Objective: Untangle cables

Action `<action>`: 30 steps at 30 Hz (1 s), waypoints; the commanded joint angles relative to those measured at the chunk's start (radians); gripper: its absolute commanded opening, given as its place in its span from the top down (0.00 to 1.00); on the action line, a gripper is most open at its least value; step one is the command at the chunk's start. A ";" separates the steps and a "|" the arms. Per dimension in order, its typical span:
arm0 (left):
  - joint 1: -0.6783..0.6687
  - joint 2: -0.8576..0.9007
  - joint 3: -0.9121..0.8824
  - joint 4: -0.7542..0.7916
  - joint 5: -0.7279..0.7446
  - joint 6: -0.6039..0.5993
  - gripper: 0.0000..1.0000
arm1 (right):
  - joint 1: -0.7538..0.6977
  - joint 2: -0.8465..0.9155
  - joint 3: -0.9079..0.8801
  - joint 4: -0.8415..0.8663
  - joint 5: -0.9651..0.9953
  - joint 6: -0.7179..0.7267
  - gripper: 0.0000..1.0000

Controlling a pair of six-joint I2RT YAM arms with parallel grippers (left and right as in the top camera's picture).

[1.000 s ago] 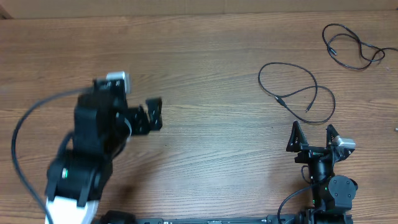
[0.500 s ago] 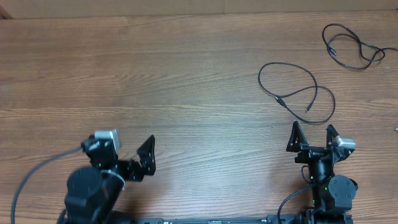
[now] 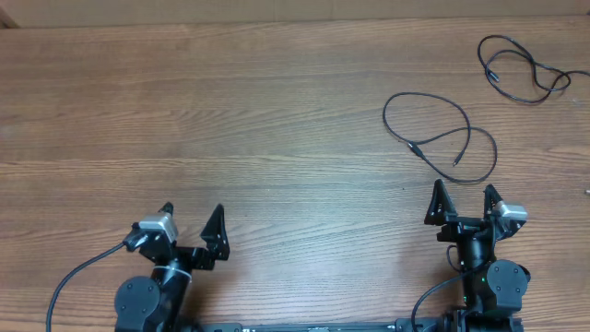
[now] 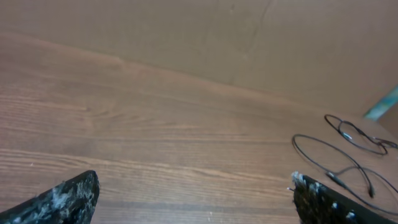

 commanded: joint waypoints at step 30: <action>0.005 -0.016 -0.288 0.356 -0.011 0.386 0.01 | 0.006 -0.012 -0.011 0.006 0.007 0.003 0.00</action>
